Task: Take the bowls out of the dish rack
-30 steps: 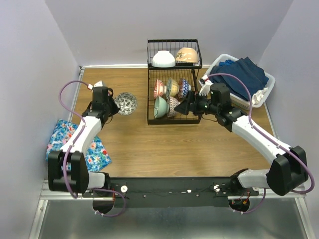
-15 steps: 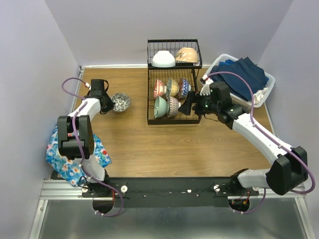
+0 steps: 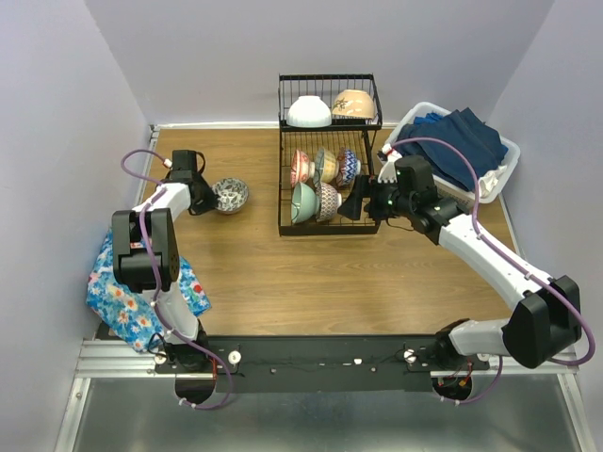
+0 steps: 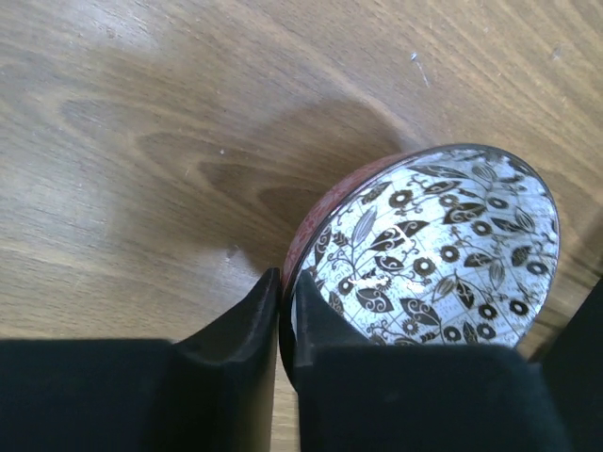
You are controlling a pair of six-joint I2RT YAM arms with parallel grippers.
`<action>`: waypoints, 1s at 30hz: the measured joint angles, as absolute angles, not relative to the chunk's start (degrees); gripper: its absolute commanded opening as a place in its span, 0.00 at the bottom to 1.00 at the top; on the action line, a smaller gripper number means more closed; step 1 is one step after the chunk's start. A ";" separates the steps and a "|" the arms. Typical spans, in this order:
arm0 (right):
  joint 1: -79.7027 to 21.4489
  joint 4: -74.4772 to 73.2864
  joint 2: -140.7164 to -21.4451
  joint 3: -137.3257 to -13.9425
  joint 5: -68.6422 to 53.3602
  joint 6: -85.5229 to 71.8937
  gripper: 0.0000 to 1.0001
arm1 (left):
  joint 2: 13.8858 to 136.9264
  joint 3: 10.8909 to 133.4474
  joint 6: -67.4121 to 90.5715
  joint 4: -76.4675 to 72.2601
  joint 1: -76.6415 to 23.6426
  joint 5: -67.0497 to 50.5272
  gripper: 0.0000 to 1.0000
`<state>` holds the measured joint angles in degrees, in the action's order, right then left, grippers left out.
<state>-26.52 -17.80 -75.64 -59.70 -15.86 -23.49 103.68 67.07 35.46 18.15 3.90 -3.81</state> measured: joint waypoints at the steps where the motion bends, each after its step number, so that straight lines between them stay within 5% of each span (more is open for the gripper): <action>1: -26.52 -17.76 -75.64 -59.61 -15.86 -23.51 0.96 | 103.68 67.07 35.55 18.09 4.03 -3.99 0.42; 9: -26.52 -17.63 -75.66 -58.15 -15.05 -24.08 0.97 | 102.67 66.96 35.03 16.93 4.45 -4.12 0.89; 12: -26.52 -17.56 -75.72 -58.02 -14.11 -24.73 0.97 | 100.40 66.72 34.26 17.04 4.51 -3.92 0.99; 30: -27.29 -15.66 -86.02 -61.43 -4.40 -31.70 0.97 | 68.16 51.94 25.56 17.72 -0.82 -1.65 0.99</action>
